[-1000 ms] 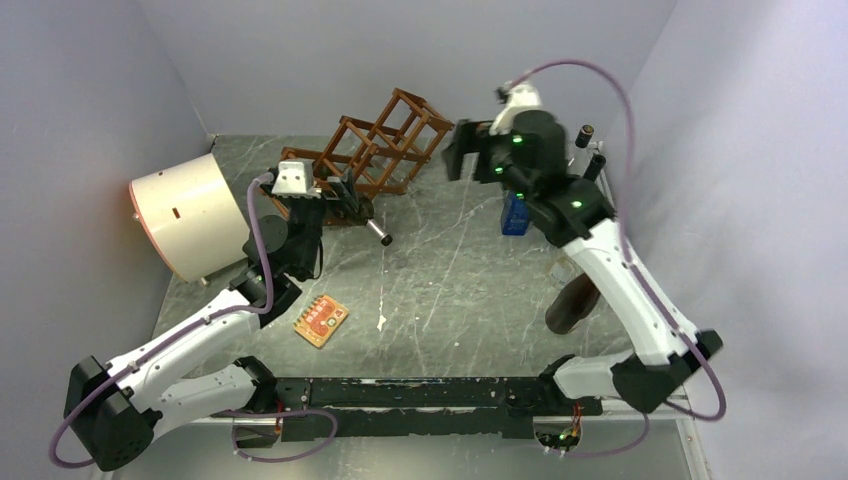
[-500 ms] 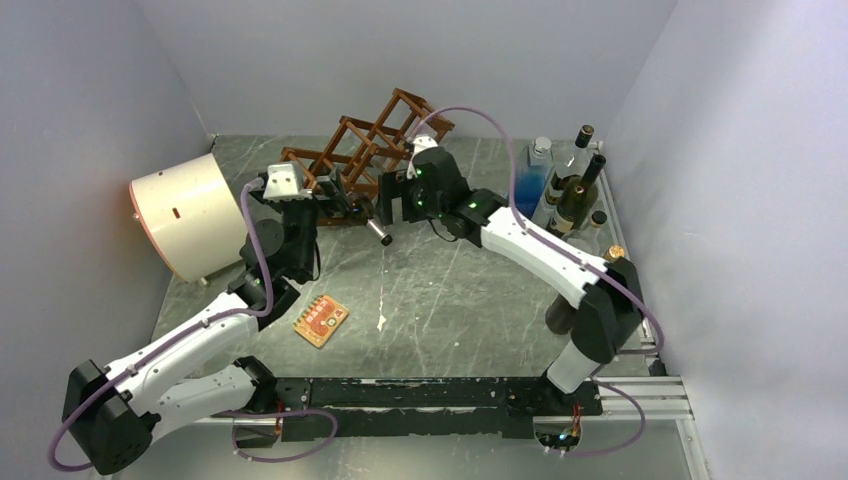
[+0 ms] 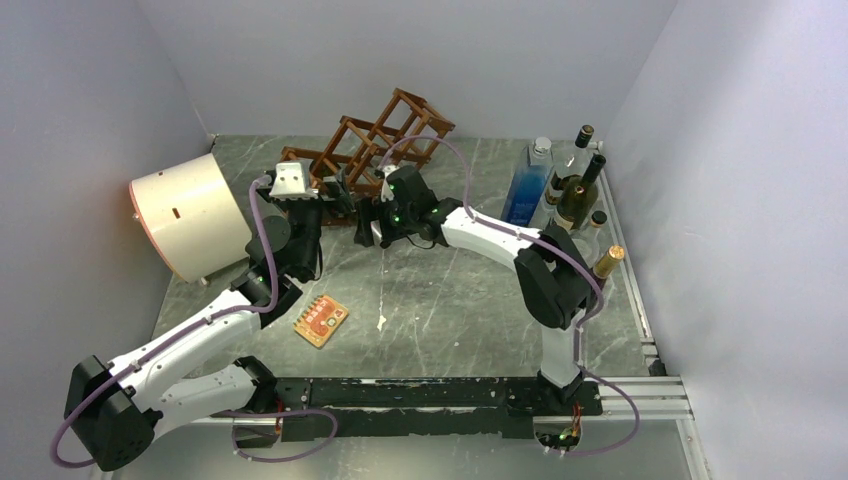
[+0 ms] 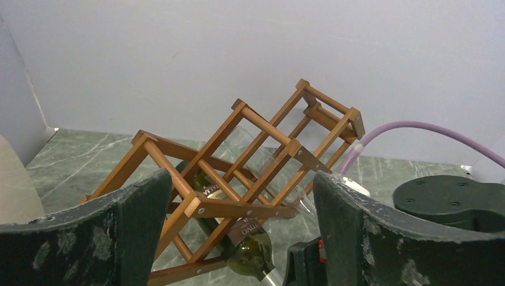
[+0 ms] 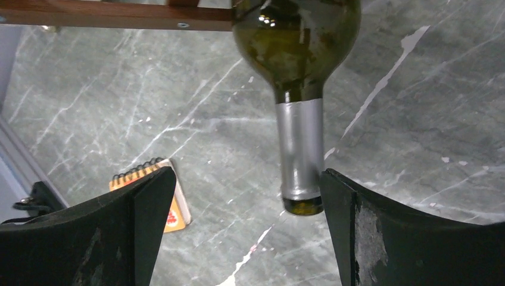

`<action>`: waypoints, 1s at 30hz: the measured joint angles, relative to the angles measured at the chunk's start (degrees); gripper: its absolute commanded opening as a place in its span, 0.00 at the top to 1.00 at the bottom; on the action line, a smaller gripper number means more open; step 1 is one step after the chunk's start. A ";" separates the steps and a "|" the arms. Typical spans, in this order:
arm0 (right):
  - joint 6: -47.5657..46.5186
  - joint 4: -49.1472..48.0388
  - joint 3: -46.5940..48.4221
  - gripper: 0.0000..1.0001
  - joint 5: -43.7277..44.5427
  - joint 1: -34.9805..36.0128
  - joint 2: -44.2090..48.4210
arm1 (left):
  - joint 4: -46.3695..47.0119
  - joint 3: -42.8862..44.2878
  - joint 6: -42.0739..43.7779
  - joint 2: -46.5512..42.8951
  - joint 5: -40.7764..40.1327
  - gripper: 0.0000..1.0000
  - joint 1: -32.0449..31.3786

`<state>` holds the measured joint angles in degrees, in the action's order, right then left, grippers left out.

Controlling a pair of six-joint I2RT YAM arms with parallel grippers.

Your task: Take the wine bottle off the wine rack

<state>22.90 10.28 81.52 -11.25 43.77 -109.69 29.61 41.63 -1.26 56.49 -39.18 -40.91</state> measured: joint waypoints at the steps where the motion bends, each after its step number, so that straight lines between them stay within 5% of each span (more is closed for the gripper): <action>1: 0.07 -0.07 0.13 0.06 -0.33 -0.17 -0.76 | -0.07 0.00 -0.09 0.00 0.07 0.09 0.00; 30: 4.33 -9.53 6.01 0.36 -14.95 -6.12 -12.63 | -1.40 0.33 -0.98 -0.13 1.53 0.09 0.00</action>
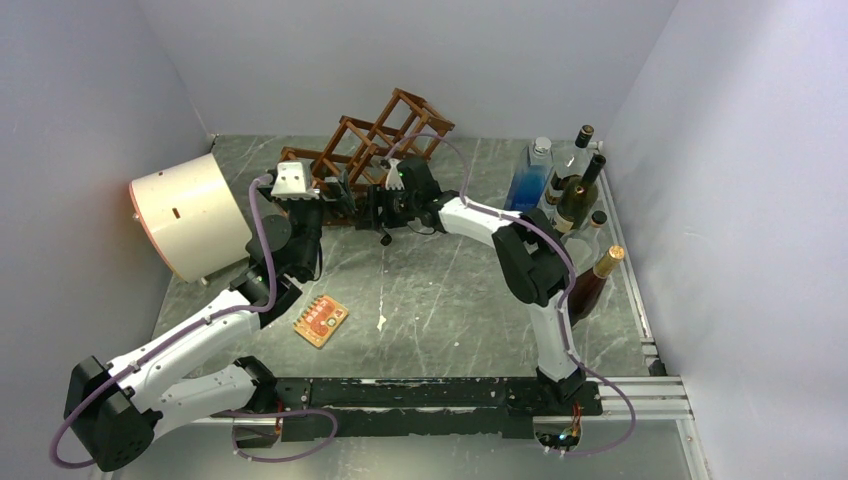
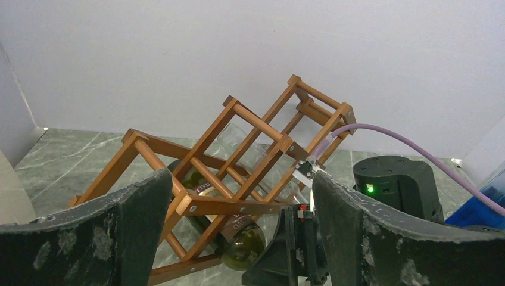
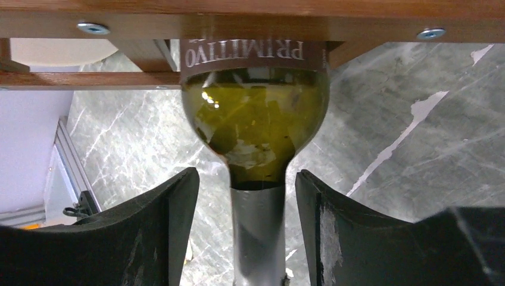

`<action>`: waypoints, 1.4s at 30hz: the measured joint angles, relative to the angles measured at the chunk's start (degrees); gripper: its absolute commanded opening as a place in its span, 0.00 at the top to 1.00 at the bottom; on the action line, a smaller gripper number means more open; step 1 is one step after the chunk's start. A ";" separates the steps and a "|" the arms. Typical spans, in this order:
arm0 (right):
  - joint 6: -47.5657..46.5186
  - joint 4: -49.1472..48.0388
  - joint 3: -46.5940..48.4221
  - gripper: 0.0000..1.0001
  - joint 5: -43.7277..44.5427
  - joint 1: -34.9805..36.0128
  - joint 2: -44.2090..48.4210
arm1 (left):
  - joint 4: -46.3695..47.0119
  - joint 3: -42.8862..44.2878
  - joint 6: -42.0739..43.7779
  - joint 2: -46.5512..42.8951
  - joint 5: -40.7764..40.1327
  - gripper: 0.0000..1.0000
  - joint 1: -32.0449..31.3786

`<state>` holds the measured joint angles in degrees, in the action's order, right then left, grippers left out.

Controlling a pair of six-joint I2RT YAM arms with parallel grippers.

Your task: Take the wine bottle off the wine rack

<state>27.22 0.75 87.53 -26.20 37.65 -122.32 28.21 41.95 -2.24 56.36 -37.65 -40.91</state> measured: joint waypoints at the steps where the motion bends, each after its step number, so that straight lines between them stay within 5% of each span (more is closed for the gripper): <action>1: 0.07 -0.39 0.00 0.36 -0.26 -0.20 -0.26 | -0.07 0.02 -0.09 0.00 0.02 0.09 0.00; 11: 0.92 -0.52 0.00 0.43 -2.14 -0.28 -3.34 | -0.70 0.42 -0.50 0.02 0.46 0.09 0.00; 25: 3.02 -5.01 -1.05 0.70 -4.15 -0.31 -3.30 | -0.81 0.42 -0.81 0.02 0.79 0.10 0.00; 36: 5.01 -13.90 -10.40 0.99 -3.69 -0.46 0.57 | -0.83 0.42 -1.09 0.04 0.90 0.10 0.00; 42: 5.09 -16.37 -15.15 1.00 -2.71 -0.39 3.39 | -0.94 0.42 -1.27 0.37 1.03 0.10 0.00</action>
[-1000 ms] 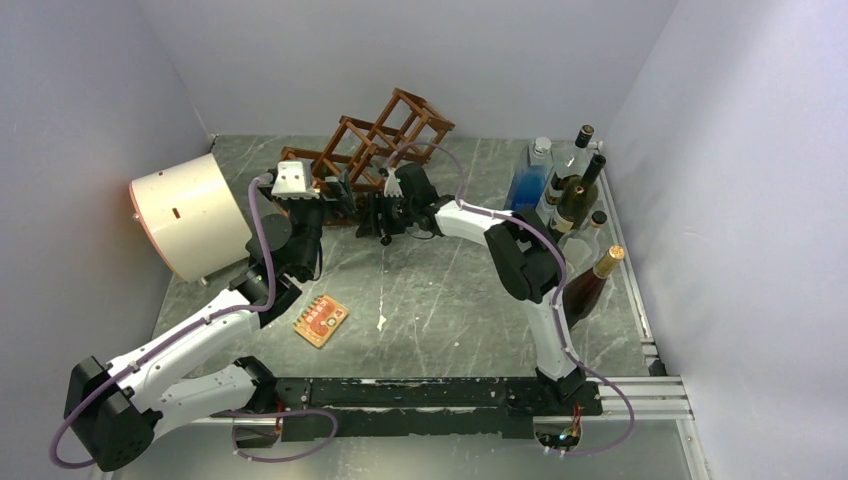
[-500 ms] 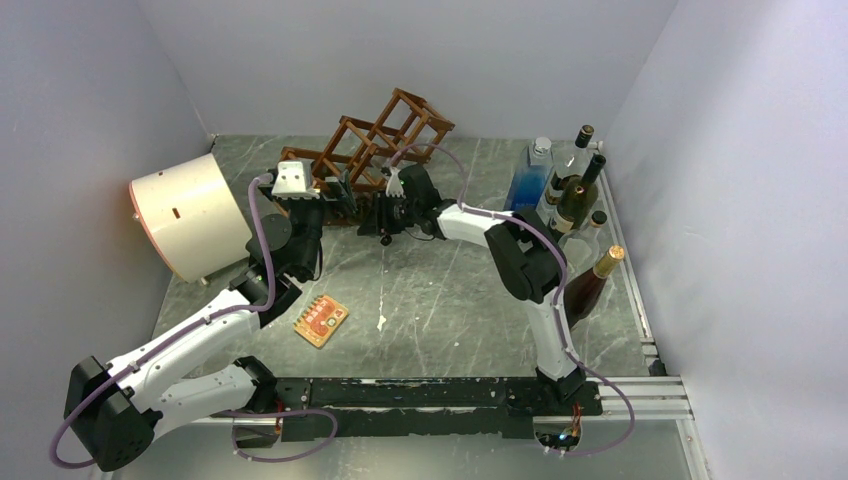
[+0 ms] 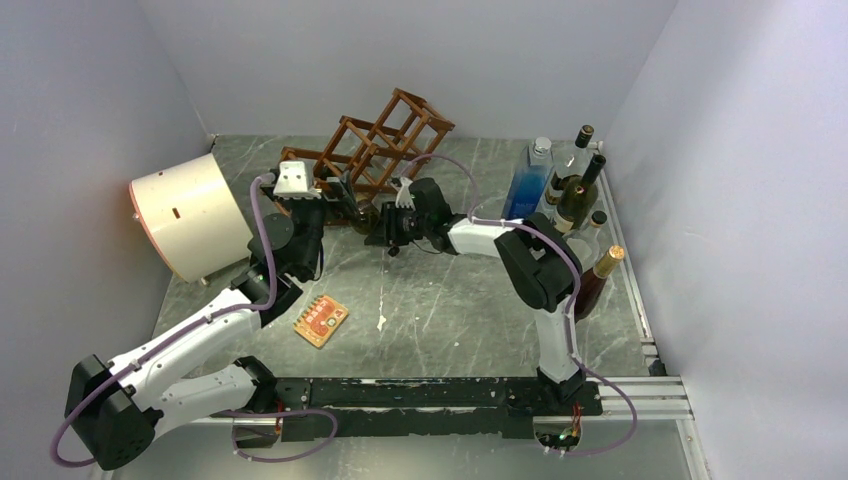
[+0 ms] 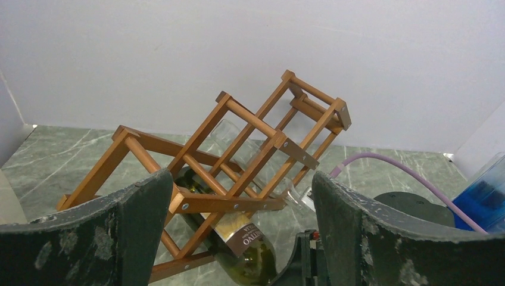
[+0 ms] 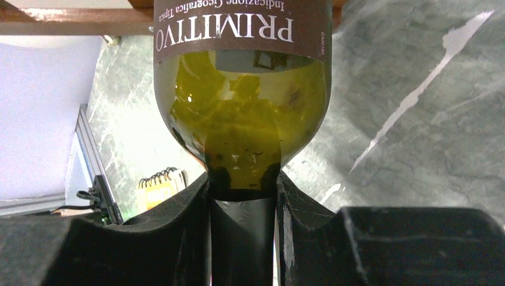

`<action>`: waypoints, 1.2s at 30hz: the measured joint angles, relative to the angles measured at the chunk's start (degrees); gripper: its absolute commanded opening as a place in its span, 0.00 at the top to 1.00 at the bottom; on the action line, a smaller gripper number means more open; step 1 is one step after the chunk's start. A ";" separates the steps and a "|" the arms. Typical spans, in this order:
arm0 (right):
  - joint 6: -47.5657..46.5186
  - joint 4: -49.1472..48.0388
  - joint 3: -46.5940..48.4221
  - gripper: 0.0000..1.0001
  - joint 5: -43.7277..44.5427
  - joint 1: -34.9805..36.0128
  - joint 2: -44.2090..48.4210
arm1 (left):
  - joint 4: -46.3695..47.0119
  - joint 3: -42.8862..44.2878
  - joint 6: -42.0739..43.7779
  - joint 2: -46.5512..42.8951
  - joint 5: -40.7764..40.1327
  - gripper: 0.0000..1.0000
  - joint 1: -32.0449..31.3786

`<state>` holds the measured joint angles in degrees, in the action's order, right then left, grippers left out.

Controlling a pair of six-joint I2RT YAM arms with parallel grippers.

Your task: Take the wine bottle off the wine rack

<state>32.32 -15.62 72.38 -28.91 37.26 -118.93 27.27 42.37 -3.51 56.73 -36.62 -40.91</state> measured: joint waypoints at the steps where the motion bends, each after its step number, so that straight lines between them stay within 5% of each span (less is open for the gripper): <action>1: 0.02 -0.26 -0.66 1.00 0.04 0.02 0.50 | -0.04 0.00 -0.04 0.09 0.07 0.10 0.00; 20: 1.38 -3.80 -13.75 1.00 1.86 0.37 10.64 | -0.42 0.02 -0.35 0.37 0.87 0.10 0.00; 36: 1.01 2.47 -24.20 1.00 1.90 0.63 24.48 | -0.57 0.02 -0.68 0.59 2.27 0.06 0.00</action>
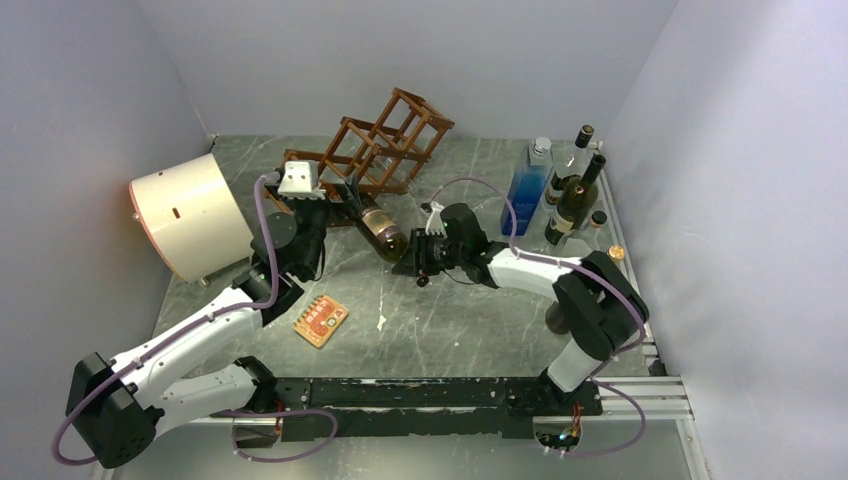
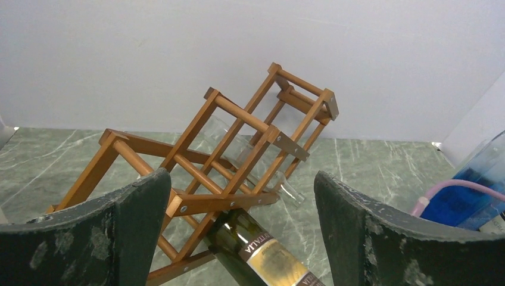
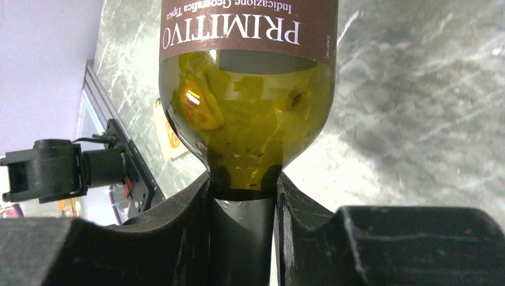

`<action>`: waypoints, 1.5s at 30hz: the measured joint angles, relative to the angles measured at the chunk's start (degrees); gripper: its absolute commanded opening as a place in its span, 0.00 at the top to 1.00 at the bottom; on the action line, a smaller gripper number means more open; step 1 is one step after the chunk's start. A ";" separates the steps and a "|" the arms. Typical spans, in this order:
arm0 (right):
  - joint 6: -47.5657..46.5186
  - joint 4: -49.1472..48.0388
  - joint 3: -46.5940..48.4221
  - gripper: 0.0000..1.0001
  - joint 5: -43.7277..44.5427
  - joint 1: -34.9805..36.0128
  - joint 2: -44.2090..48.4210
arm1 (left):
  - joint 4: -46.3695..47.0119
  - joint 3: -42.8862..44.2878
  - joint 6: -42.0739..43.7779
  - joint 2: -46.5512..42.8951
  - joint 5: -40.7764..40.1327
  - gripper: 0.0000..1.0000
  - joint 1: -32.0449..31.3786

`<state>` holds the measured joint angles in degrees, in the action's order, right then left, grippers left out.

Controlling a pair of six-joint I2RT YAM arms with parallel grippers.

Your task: Take the wine bottle off the wine rack

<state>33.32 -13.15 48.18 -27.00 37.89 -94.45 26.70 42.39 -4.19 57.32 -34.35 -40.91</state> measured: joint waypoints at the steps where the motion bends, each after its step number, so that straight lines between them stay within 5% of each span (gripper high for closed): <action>1: -0.17 0.92 -0.44 1.00 0.11 0.00 1.01 | 0.00 0.00 -0.07 0.11 0.28 0.05 0.00; 26: -12.55 31.32 -3.39 1.00 8.87 -6.45 31.67 | -6.23 7.39 -0.07 10.60 25.68 0.02 0.04; 34: -16.13 42.99 3.23 1.00 11.43 -7.28 33.83 | -6.12 6.45 14.88 11.89 41.18 0.05 -6.67; 40: -19.58 49.70 8.33 1.00 10.86 -7.34 32.59 | -4.70 -1.27 35.06 10.75 37.81 0.06 -19.85; 45: -22.08 52.33 9.46 1.00 6.51 -7.34 31.04 | -3.74 -3.28 47.43 14.29 29.66 0.06 -24.17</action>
<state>11.25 39.18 57.65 -20.49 30.55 -63.42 22.96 39.11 43.24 71.61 -4.69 -65.08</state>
